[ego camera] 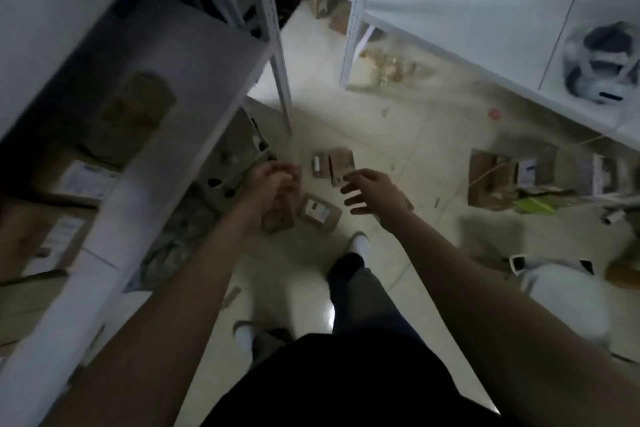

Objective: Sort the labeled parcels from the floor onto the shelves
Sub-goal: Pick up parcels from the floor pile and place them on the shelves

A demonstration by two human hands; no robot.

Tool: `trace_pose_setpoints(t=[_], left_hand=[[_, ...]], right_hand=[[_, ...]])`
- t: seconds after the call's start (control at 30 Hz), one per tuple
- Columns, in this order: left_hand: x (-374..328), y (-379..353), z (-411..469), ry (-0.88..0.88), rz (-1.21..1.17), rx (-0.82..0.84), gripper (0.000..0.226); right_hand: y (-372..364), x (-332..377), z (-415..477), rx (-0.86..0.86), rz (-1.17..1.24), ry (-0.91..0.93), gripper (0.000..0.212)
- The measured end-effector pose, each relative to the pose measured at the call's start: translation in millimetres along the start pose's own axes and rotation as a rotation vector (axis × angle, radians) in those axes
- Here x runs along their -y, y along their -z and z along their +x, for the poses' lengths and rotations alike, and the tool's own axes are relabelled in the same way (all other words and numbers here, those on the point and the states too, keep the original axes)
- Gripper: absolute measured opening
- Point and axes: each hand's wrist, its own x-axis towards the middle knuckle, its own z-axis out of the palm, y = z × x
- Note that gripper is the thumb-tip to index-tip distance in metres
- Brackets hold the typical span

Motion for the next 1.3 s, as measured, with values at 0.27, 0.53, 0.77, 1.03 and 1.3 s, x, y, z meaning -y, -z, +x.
trace_pose_setpoints(t=[0.27, 0.53, 0.77, 1.03, 1.3], left_hand=[[116.6, -82.2, 183.3, 0.34, 0.23, -0.015, 0.022], [278.1, -97.3, 394.9, 0.465, 0.534, 0.016, 0.025], [388.2, -115.4, 530.5, 0.46, 0.628, 0.05, 0.027], [489.0, -120.8, 607.4, 0.509, 0.633, 0.067, 0.06], [482.4, -108.8, 573.5, 0.593, 0.2, -0.109, 0.031]], right_hand=[[66.5, -110.4, 174.4, -0.088, 0.241, -0.427, 0.025], [29.1, -294.3, 349.1, 0.05, -0.141, -0.559, 0.023], [-14.0, -415.7, 485.7, 0.027, -0.096, -0.629, 0.014], [-59.5, -505.4, 583.6, -0.027, 0.039, -0.648, 0.052], [-67.9, -484.8, 564.8, -0.305, 0.475, -0.686, 0.043]])
